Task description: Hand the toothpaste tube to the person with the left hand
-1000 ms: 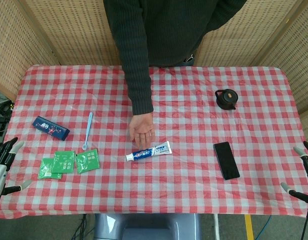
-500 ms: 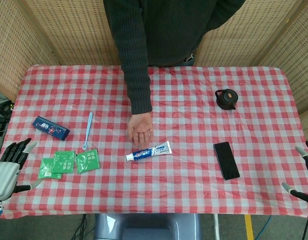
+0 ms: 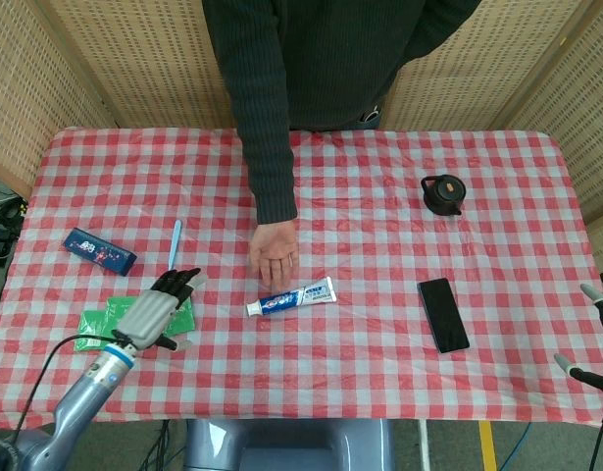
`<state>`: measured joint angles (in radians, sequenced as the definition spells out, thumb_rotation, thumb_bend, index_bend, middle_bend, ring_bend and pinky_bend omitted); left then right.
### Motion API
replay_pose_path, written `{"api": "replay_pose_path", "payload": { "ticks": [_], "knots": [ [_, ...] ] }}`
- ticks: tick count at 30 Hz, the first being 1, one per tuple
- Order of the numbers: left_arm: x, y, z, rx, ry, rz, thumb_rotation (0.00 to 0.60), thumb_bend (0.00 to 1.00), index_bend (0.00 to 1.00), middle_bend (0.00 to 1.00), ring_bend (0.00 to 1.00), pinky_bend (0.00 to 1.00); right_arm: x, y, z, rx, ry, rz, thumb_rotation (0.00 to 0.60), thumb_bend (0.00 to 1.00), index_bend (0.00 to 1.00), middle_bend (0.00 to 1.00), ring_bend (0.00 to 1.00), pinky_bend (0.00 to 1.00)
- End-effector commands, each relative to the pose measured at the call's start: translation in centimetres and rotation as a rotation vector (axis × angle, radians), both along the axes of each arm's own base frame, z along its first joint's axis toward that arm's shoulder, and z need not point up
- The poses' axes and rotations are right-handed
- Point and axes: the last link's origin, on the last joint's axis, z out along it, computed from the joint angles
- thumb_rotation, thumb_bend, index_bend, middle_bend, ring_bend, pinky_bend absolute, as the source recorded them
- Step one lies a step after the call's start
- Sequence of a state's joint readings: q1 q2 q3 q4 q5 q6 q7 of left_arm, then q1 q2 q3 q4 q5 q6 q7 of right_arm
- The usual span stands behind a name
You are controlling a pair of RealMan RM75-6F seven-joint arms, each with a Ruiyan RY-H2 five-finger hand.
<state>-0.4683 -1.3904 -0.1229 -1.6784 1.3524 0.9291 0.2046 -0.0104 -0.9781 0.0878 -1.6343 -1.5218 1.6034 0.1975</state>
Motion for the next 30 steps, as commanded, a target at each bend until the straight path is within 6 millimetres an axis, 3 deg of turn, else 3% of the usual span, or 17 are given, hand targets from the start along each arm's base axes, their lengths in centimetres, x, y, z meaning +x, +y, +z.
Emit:
{"api": "replay_pose_path", "payload": {
  "ticks": [1, 7, 18, 25, 30],
  "knots": [
    [2.9, 2.9, -3.9, -0.032, -0.01, -0.015, 0.6, 0.09, 0.08, 0.0, 0.03, 0.09, -0.2, -0.1, 0.1, -0.001, -0.003, -0.007, 0.6, 0.0, 0.16, 0.0, 0.0, 0.0],
    [5.6, 4.5, -7.2, -0.052, -0.032, -0.002, 0.6, 0.13, 0.12, 0.01, 0.09, 0.16, -0.5, -0.3, 0.3, -0.002, -0.014, -0.019, 0.6, 0.0, 0.16, 0.0, 0.0, 0.0],
    [9.1, 4.9, -9.9, -0.05, -0.011, -0.041, 0.6, 0.14, 0.26, 0.14, 0.24, 0.32, -0.8, -0.6, 0.6, 0.0, -0.026, -0.029, 0.6, 0.0, 0.16, 0.0, 0.0, 0.0],
    [9.9, 4.6, -11.4, -0.024, 0.04, -0.065, 0.6, 0.15, 0.3, 0.18, 0.3, 0.41, -0.9, -0.6, 0.7, 0.0, -0.032, -0.032, 0.6, 0.0, 0.16, 0.0, 0.0, 0.0],
    [10.2, 4.4, -12.4, 0.014, 0.057, -0.063, 0.6, 0.21, 0.35, 0.23, 0.38, 0.56, -1.0, -0.6, 0.8, -0.002, -0.036, -0.035, 0.6, 0.0, 0.16, 0.0, 0.0, 0.0]
  ]
}}
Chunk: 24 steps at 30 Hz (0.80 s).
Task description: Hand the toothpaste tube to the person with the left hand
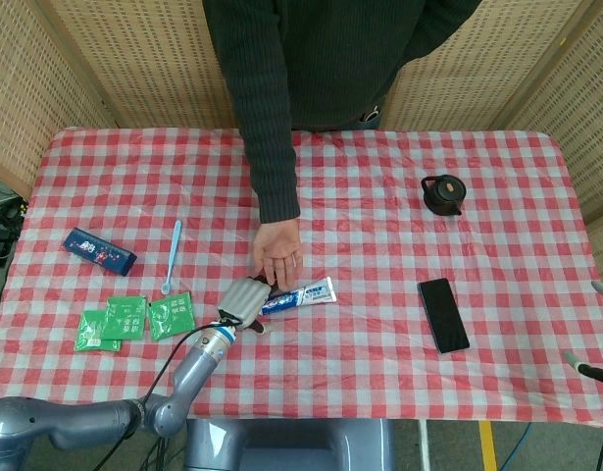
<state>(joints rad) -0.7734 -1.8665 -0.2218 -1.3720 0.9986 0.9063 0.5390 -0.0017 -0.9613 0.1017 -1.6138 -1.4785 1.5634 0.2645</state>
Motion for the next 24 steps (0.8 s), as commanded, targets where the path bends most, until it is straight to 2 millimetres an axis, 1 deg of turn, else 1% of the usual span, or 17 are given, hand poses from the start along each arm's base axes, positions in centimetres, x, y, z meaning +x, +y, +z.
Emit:
{"api": "replay_pose_path", "payload": {
  "ticks": [1, 4, 6, 9, 12, 14, 18, 21, 24],
  "knots": [
    [0.2, -0.1, -0.6, 0.031, 0.008, 0.006, 0.6, 0.22, 0.35, 0.24, 0.39, 0.58, -0.1, 0.0, 0.0, 0.0, -0.001, -0.002, 0.6, 0.0, 0.16, 0.0, 0.0, 0.0],
    [0.3, -0.2, -1.0, 0.047, 0.015, 0.011, 0.6, 0.29, 0.39, 0.28, 0.44, 0.65, -0.1, -0.1, 0.0, 0.002, -0.003, -0.002, 0.6, 0.0, 0.16, 0.0, 0.0, 0.0],
    [0.5, -0.2, -1.1, 0.06, 0.018, 0.018, 0.6, 0.34, 0.43, 0.34, 0.49, 0.69, -0.1, -0.1, 0.1, 0.002, -0.003, -0.002, 0.6, 0.0, 0.16, 0.0, 0.0, 0.0],
    [0.6, -0.2, -1.2, 0.081, 0.025, 0.019, 0.6, 0.38, 0.5, 0.4, 0.52, 0.72, -0.1, -0.1, 0.1, 0.001, -0.005, -0.004, 0.6, 0.0, 0.16, 0.0, 0.0, 0.0],
    [0.5, -0.2, -1.2, 0.094, 0.032, 0.018, 0.6, 0.4, 0.54, 0.43, 0.54, 0.74, -0.2, -0.1, 0.1, 0.0, -0.006, -0.004, 0.6, 0.0, 0.16, 0.0, 0.0, 0.0],
    [0.4, -0.2, -1.0, 0.102, 0.033, 0.015, 0.6, 0.4, 0.54, 0.44, 0.54, 0.74, -0.1, -0.1, 0.1, 0.001, -0.005, -0.004, 0.6, 0.0, 0.16, 0.0, 0.0, 0.0],
    [0.2, -0.6, -0.4, 0.106, 0.032, -0.012, 0.6, 0.41, 0.56, 0.45, 0.55, 0.74, -0.1, -0.1, 0.1, 0.002, -0.004, -0.002, 0.6, 0.0, 0.16, 0.0, 0.0, 0.0],
    [-0.4, -1.1, 0.7, 0.117, 0.031, -0.05, 0.6, 0.41, 0.58, 0.46, 0.56, 0.74, -0.1, 0.0, 0.1, 0.0, -0.003, -0.001, 0.6, 0.0, 0.16, 0.0, 0.0, 0.0],
    [-1.6, -1.6, 2.2, 0.124, 0.024, -0.095, 0.6, 0.42, 0.6, 0.48, 0.57, 0.74, 0.0, 0.0, 0.0, 0.001, 0.0, 0.001, 0.6, 0.0, 0.16, 0.0, 0.0, 0.0]
  ]
}}
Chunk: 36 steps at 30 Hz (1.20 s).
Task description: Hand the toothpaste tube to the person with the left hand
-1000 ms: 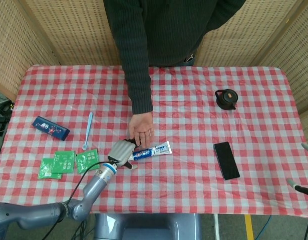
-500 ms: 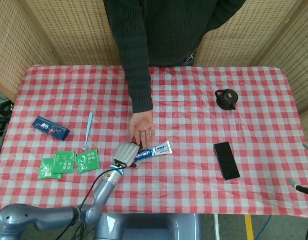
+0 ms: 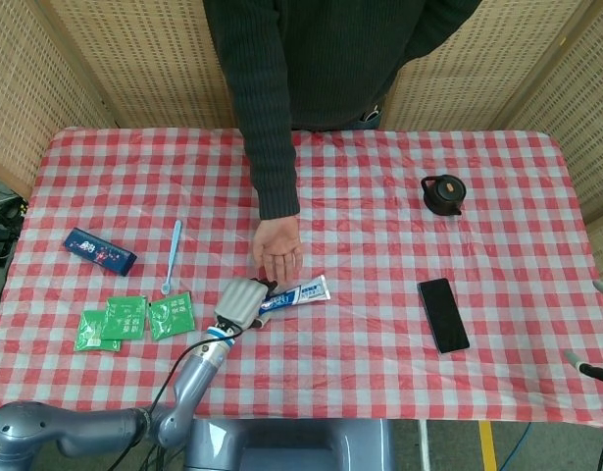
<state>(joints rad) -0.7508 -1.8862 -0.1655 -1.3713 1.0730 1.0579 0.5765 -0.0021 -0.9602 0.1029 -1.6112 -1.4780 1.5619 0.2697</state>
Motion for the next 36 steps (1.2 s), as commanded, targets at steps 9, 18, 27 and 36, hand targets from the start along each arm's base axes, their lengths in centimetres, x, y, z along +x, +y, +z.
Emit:
{"api": "replay_pose_path", "payload": {
  "ticks": [9, 18, 27, 36],
  "knots": [
    [-5.0, -3.2, 5.6, -0.085, 0.034, -0.187, 0.6, 0.42, 0.6, 0.48, 0.57, 0.74, 0.6, -0.1, -1.2, 0.029, 0.036, 0.013, 0.6, 0.0, 0.16, 0.0, 0.0, 0.0],
    [-4.9, -5.7, 10.2, -0.085, -0.067, -0.311, 0.6, 0.42, 0.61, 0.48, 0.57, 0.74, 0.8, -0.1, -1.8, 0.033, 0.051, 0.012, 0.6, 0.0, 0.16, 0.0, 0.0, 0.0],
    [-2.5, -4.6, 13.5, 0.002, -0.223, -0.294, 0.6, 0.43, 0.62, 0.49, 0.58, 0.74, 0.8, 0.0, -1.4, 0.023, 0.04, 0.014, 0.6, 0.0, 0.16, 0.0, 0.0, 0.0],
    [-0.1, -2.7, 15.2, 0.046, -0.497, -0.222, 0.6, 0.43, 0.64, 0.5, 0.59, 0.74, 0.7, 0.0, -1.3, 0.022, 0.036, 0.012, 0.6, 0.0, 0.16, 0.0, 0.0, 0.0]
  ]
}}
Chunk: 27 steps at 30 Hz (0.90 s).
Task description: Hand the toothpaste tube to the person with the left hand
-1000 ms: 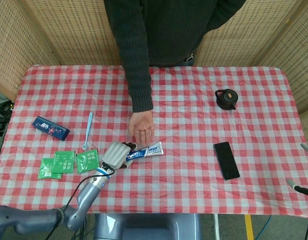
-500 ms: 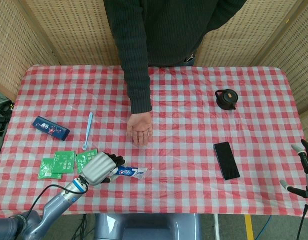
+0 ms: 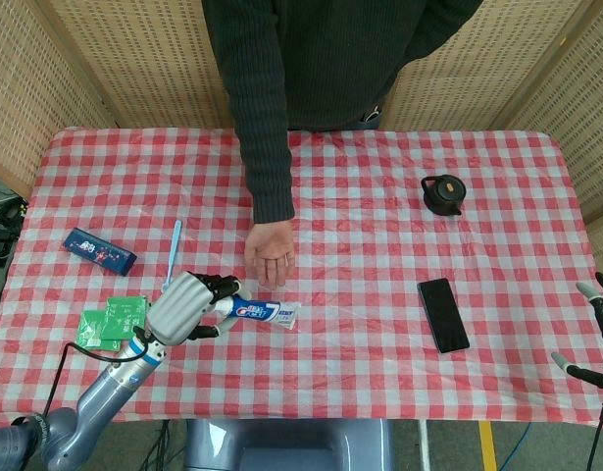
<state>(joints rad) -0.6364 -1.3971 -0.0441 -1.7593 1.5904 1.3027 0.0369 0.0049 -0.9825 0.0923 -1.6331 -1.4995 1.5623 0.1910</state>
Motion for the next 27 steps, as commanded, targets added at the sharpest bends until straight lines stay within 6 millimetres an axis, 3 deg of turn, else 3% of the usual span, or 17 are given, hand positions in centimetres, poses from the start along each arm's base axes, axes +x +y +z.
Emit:
{"api": "replay_pose_path", "payload": {
  "ticks": [1, 6, 11, 19, 27],
  "knots": [
    [0.9, 1.0, 0.5, 0.008, -0.15, 0.047, 0.6, 0.43, 0.64, 0.5, 0.59, 0.74, 0.0, 0.0, 0.0, 0.001, -0.001, 0.0, 0.6, 0.0, 0.16, 0.0, 0.0, 0.0],
    [0.8, 2.0, -0.2, 0.022, -0.309, 0.151, 0.6, 0.43, 0.64, 0.51, 0.59, 0.74, 0.0, 0.0, 0.0, 0.002, 0.0, 0.002, 0.6, 0.0, 0.16, 0.0, 0.0, 0.0],
    [0.1, 3.0, -2.7, 0.026, -0.436, 0.306, 0.6, 0.43, 0.64, 0.51, 0.59, 0.74, 0.0, 0.0, -0.1, 0.003, 0.0, 0.001, 0.6, 0.0, 0.16, 0.0, 0.0, 0.0],
    [-0.4, 3.9, -5.5, -0.009, -0.452, 0.402, 0.6, 0.43, 0.64, 0.51, 0.59, 0.74, -0.1, -0.1, 0.2, -0.002, -0.004, -0.003, 0.6, 0.0, 0.16, 0.0, 0.0, 0.0],
    [-0.8, 4.1, -6.4, -0.015, -0.442, 0.424, 0.6, 0.37, 0.6, 0.49, 0.59, 0.73, -0.2, -0.1, 0.3, -0.003, -0.01, -0.003, 0.6, 0.0, 0.16, 0.0, 0.0, 0.0]
  ]
}}
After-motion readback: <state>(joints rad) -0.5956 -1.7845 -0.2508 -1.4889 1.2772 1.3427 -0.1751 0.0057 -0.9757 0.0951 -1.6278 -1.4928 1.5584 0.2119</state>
